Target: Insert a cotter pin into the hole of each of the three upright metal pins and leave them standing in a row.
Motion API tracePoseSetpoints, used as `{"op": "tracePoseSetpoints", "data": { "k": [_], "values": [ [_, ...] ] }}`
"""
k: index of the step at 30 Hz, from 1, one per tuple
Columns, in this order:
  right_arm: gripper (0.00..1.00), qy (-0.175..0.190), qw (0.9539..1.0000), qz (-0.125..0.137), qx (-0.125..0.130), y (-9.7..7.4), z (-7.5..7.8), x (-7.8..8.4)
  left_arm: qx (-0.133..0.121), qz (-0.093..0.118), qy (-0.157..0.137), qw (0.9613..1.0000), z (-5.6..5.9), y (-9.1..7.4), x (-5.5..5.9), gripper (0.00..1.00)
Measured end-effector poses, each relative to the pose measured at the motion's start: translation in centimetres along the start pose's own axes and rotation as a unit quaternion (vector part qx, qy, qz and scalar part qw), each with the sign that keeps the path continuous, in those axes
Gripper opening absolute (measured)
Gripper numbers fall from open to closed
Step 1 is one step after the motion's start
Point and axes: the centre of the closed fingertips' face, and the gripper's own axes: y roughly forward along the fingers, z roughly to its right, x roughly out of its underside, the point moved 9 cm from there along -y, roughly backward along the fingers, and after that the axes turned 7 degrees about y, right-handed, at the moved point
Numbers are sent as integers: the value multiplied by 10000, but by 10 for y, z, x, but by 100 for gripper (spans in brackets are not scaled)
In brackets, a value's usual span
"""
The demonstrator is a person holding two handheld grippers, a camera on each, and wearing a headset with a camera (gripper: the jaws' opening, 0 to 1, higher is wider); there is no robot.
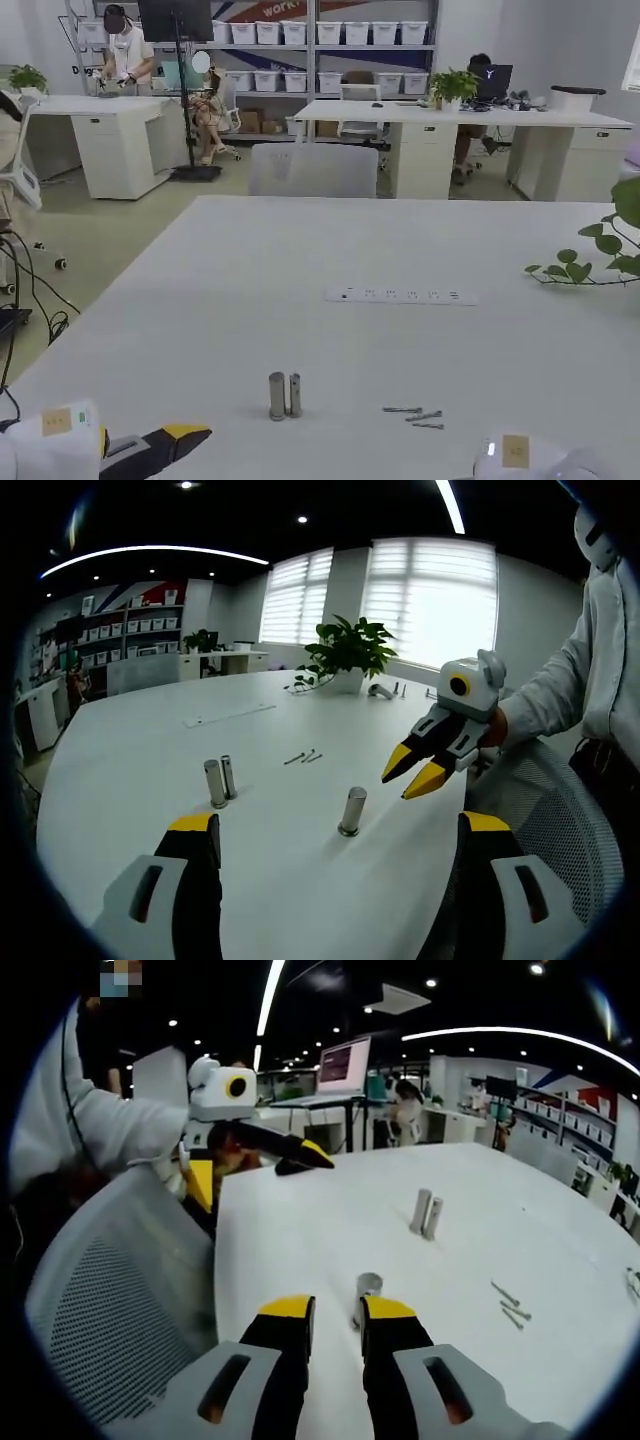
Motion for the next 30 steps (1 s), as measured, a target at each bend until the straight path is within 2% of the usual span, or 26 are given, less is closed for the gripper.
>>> {"op": "tracePoseSetpoints", "data": {
  "k": [13,23,30],
  "values": [
    [20,93,9998,-143,29,-34,5,14,-7,7,-39,10000,-1,-1,4,99],
    [20,126,9998,-151,48,-33,7,16,28,17,-63,10000,-3,0,6,99],
    [26,175,9996,-172,107,-32,27,10,10,16,-87,10000,-4,0,6,99]
  ]
}}
